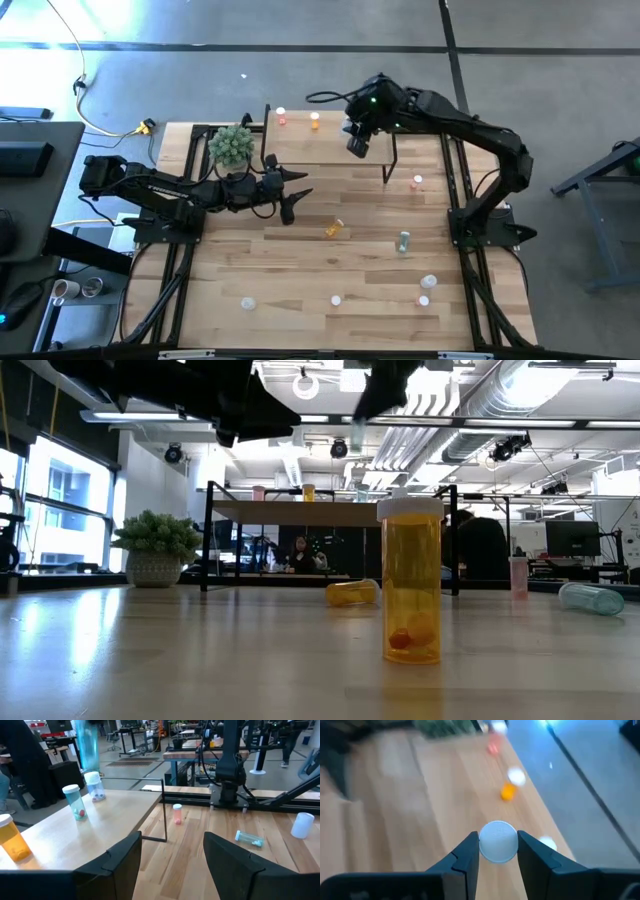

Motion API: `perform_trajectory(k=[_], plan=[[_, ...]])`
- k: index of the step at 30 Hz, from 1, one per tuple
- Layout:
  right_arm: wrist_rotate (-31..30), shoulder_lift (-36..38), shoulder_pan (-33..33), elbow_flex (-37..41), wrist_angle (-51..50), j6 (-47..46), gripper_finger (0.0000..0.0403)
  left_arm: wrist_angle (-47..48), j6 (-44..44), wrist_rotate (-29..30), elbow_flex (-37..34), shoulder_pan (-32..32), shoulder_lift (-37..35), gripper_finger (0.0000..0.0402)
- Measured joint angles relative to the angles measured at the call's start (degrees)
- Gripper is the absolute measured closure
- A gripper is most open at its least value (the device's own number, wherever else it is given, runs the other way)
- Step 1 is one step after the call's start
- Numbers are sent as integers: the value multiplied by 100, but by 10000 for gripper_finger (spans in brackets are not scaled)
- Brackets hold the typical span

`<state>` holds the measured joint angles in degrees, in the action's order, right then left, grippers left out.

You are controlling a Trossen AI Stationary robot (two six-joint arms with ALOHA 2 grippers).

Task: Pick and place medicine bottles onto shelf by color
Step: Put the left blue pill bottle on the shelf aligned with the other blue pill bottle

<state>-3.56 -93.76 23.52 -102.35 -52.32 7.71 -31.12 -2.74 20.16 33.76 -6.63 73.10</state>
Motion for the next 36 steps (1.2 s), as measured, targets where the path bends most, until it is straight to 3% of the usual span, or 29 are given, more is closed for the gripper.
perform_trajectory(k=[9,23,36], plan=[[387,29,505,1050,531,-127,304,7,-46,0,0,-4,0,200],[387,34,619,1668,1050,-171,304,5,-46,-2,0,-4,0,202],[582,34,608,1703,1141,-139,304,3,-46,-2,0,-4,0,201]])
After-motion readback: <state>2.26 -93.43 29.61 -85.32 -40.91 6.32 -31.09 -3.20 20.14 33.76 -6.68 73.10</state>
